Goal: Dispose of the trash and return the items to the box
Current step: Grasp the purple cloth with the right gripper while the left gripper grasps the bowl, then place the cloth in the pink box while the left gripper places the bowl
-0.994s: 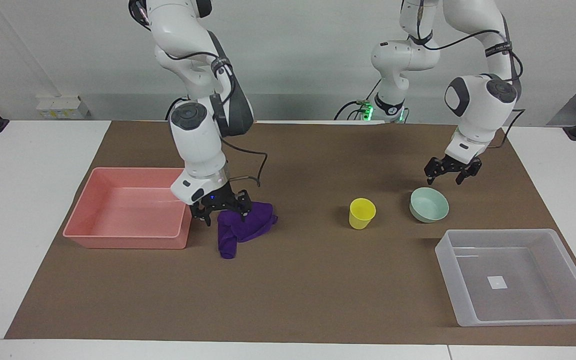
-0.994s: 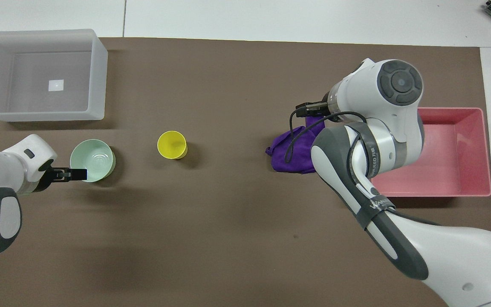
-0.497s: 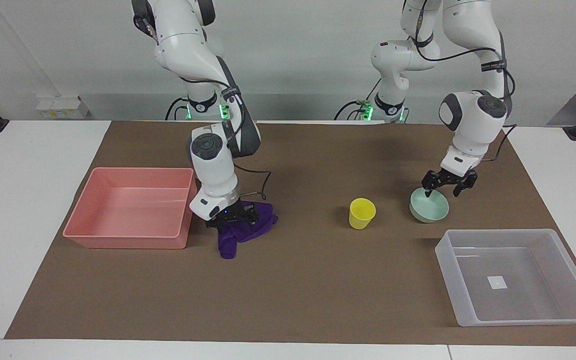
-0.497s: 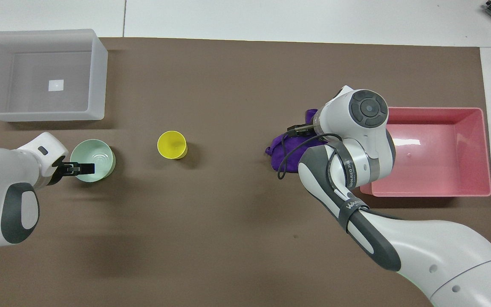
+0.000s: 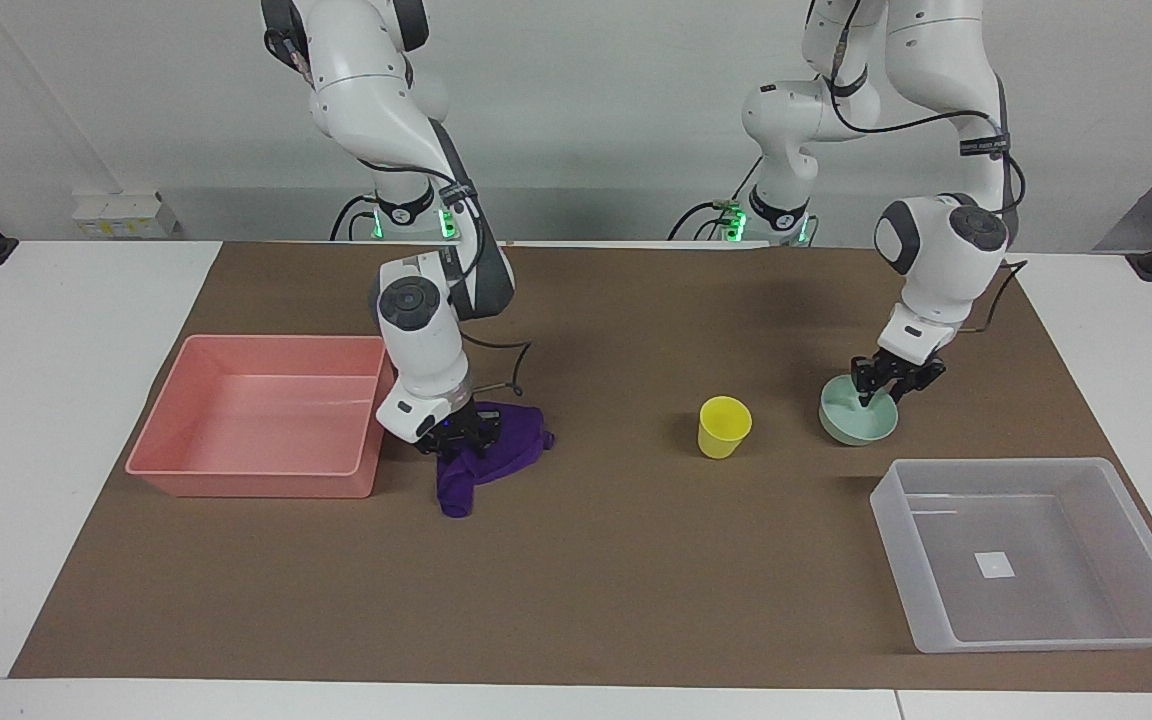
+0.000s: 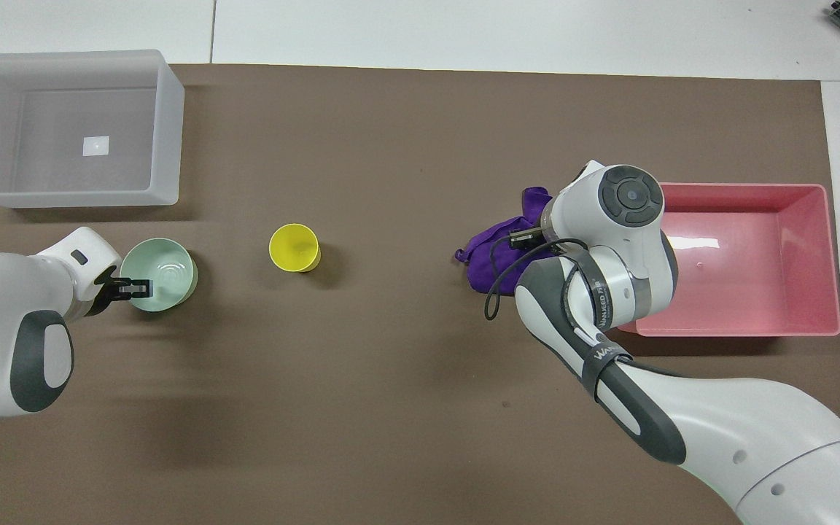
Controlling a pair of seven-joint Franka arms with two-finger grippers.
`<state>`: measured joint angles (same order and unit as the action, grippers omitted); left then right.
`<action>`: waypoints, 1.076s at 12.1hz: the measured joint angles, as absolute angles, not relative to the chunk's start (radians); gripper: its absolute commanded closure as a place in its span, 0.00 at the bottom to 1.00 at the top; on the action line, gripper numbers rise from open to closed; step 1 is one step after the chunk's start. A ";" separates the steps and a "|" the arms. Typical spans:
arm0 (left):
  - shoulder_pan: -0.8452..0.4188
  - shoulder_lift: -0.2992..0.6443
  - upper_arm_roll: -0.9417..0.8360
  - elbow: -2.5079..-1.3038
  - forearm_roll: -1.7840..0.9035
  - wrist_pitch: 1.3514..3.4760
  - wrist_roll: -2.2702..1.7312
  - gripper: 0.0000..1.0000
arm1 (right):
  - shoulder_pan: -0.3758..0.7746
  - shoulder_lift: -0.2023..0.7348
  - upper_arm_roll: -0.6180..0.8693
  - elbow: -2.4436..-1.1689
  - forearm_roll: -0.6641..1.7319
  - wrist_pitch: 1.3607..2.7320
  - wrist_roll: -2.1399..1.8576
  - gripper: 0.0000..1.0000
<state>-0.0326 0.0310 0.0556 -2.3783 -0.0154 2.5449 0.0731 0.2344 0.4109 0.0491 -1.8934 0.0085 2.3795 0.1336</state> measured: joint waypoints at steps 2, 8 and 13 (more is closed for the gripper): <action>-0.033 0.025 0.055 -2.365 -0.016 2.536 0.073 1.00 | 0.234 0.397 0.050 -1.891 0.008 2.369 0.167 1.00; -0.032 -0.077 0.053 -2.225 -0.017 2.283 0.073 1.00 | 0.234 0.206 0.049 -1.840 0.008 2.136 0.251 1.00; -0.031 -0.051 0.057 -2.010 -0.030 2.159 0.073 1.00 | 0.159 0.078 0.032 -1.756 -0.008 1.995 0.229 1.00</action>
<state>-0.0306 -0.0514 0.0569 -2.0105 -0.0303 2.1586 0.0731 0.1592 0.0780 0.0321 -1.7564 -0.0075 1.9949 0.2287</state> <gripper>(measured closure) 0.969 0.925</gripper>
